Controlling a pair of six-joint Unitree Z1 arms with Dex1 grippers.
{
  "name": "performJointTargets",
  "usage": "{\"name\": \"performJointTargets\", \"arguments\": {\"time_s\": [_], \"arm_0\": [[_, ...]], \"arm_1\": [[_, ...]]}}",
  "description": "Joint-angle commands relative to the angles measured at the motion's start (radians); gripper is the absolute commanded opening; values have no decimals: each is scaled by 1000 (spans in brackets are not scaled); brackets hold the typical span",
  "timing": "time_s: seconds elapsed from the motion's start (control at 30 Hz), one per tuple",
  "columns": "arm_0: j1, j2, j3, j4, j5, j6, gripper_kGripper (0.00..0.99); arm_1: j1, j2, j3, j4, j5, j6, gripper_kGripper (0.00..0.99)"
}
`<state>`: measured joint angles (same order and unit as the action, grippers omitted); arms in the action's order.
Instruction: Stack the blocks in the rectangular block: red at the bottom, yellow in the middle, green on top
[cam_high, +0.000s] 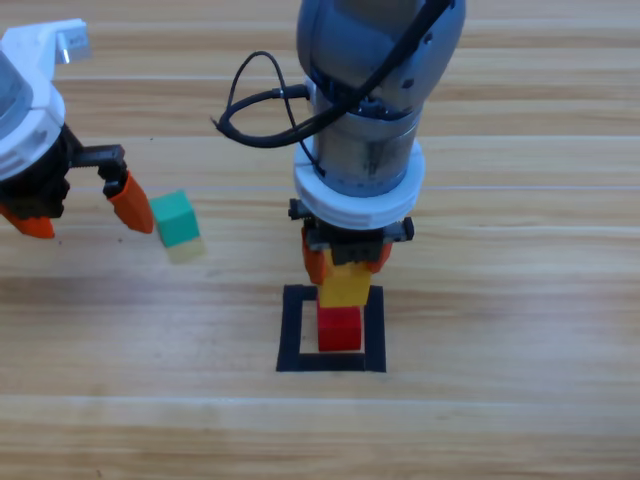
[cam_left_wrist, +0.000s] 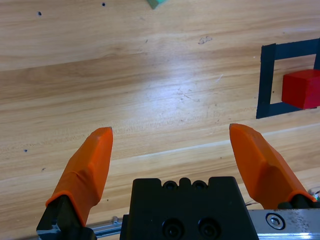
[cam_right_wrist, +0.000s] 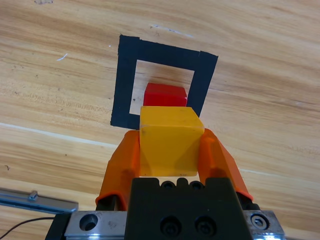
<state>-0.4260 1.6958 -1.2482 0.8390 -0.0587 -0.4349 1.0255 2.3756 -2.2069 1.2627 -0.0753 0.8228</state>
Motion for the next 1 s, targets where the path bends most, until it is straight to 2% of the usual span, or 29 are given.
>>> {"name": "performJointTargets", "arguments": {"time_s": [0.03, 0.2, 0.5, 1.0], "arm_0": [[23, 38, 27, -17, -9, 7, 989], [23, 42, 50, -43, -10, 2, 989], [24, 53, 73, -71, -20, 1, 990], [26, 79, 84, -95, -27, -1, 990]], "arm_1": [[27, 83, -20, 12, -21, 7, 0], [27, 100, -36, 12, -43, 7, 0], [25, 116, -36, 18, -41, 6, 35], [27, 114, -53, 41, -35, 9, 35]]}}
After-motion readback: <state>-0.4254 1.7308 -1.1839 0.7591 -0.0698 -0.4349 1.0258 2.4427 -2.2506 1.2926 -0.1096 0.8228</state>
